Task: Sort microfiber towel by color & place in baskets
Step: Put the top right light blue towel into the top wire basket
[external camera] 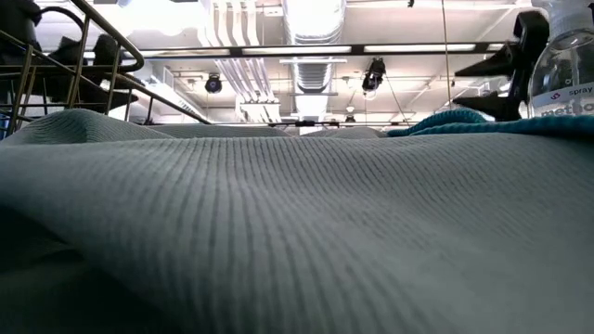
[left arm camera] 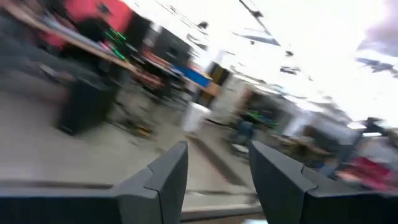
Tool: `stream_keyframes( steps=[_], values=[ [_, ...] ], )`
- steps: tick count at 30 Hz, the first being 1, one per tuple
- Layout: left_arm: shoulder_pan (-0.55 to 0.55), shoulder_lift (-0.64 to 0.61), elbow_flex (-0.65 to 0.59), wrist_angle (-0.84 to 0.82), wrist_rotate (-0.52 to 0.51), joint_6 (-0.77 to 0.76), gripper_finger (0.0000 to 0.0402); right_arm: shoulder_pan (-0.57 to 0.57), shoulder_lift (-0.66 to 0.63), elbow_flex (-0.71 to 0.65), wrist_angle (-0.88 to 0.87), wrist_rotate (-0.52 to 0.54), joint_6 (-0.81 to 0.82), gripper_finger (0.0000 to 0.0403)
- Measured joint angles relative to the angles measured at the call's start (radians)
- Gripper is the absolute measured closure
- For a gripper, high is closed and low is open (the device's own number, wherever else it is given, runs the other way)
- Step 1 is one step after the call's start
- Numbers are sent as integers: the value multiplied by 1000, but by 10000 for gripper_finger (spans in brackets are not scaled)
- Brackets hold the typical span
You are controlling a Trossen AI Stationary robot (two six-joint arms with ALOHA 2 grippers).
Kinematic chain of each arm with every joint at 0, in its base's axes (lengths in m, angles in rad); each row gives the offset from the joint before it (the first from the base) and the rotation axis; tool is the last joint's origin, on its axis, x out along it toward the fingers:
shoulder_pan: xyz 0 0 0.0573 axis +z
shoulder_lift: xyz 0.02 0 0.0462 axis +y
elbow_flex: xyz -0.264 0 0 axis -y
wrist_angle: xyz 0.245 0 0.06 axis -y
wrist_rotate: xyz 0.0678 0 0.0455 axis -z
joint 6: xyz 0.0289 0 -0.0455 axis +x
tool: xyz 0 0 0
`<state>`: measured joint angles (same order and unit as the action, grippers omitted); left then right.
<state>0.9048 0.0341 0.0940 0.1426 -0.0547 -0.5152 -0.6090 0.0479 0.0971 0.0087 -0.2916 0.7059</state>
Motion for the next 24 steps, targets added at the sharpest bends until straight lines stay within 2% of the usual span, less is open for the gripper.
stream_keyframes(
  steps=[6,10,12,18,24],
  values=[
    [0,9,2,127,176,-82,247,0,78,182,-179,-4,-55,188],
    [0,24,67,102,203,-61,247,0,176,319,-337,4,-101,188],
    [0,43,117,30,204,-24,247,0,237,386,-406,4,-121,188],
    [0,144,330,-327,206,96,247,0,427,554,-572,-4,-160,188],
    [0,265,519,-624,200,180,247,0,598,731,-875,4,-306,188]
  ],
)
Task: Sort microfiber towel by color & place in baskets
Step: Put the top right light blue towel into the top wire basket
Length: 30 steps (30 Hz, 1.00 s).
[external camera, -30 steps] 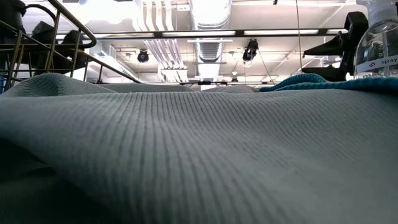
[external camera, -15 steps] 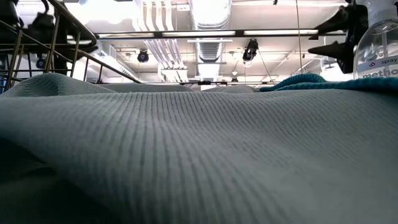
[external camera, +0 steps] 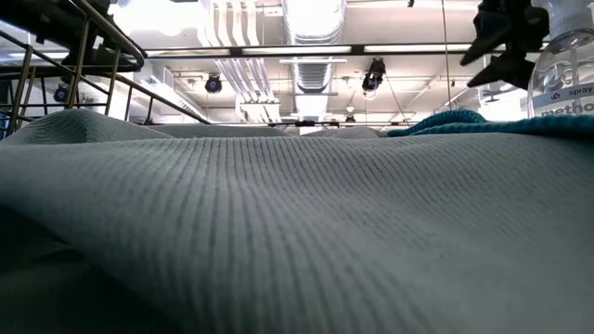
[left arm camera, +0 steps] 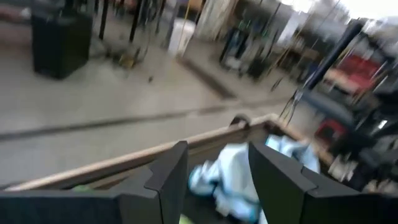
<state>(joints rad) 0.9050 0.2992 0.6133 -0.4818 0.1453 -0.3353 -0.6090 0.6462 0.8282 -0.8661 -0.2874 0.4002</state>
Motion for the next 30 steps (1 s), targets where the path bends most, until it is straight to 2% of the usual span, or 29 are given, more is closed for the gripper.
stream_keyframes(
  steps=[3,8,13,16,21,27,30],
  values=[
    [0,48,63,-95,-5,44,247,0,77,73,-130,44,-98,188],
    [0,95,113,-120,-6,92,247,0,191,187,-271,144,-276,188],
    [0,106,96,-116,-6,99,247,0,288,256,-374,176,-550,188],
    [0,106,71,-122,-6,95,247,0,349,278,-430,221,-653,188],
    [0,105,57,-120,-6,90,247,0,445,307,-481,314,-678,188],
    [0,101,39,-115,-5,101,247,0,549,269,-483,352,-664,188],
    [0,97,21,-107,-5,117,247,0,601,249,-484,436,-663,188]
  ],
)
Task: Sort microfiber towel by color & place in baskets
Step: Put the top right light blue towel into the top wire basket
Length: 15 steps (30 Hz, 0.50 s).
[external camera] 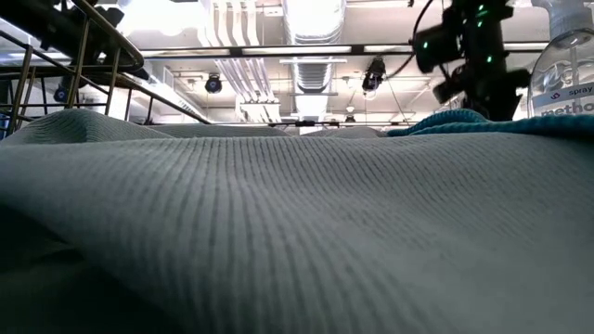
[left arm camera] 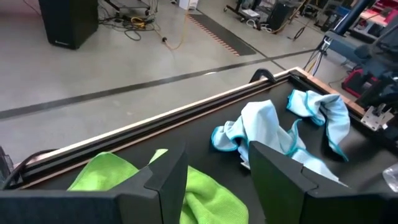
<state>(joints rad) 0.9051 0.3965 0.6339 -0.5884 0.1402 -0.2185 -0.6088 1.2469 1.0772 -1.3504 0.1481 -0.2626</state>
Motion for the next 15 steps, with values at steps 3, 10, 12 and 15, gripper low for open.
stream_keyframes(
  steps=[3,10,12,15],
  values=[
    [0,0,-21,14,0,1,247,0,42,-1,4,49,-2,188],
    [0,0,-47,21,0,26,247,0,91,-1,104,138,-106,188],
    [0,0,-55,29,1,27,247,0,98,-1,132,168,-173,188],
    [0,0,-67,38,1,27,247,0,105,-1,156,166,-229,188]
  ],
)
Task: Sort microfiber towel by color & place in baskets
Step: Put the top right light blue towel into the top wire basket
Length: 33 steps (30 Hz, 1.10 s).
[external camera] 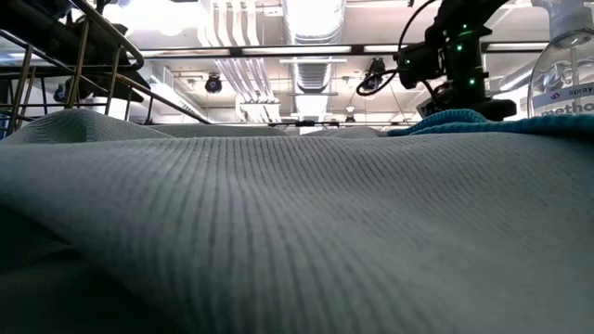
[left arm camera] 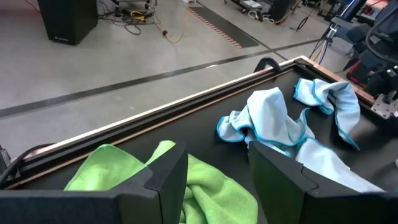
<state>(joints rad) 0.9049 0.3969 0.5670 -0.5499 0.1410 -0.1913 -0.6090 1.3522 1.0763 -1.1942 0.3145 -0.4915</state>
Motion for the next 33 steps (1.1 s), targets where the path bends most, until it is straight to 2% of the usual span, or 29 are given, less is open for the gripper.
stream_keyframes(
  steps=[8,23,33],
  values=[
    [0,1,-23,2,0,4,247,0,49,-1,3,-6,20,188],
    [0,0,-23,6,0,12,247,0,145,-2,23,52,28,188],
    [0,0,-24,6,0,15,247,-75,144,-2,28,61,37,188]
  ],
)
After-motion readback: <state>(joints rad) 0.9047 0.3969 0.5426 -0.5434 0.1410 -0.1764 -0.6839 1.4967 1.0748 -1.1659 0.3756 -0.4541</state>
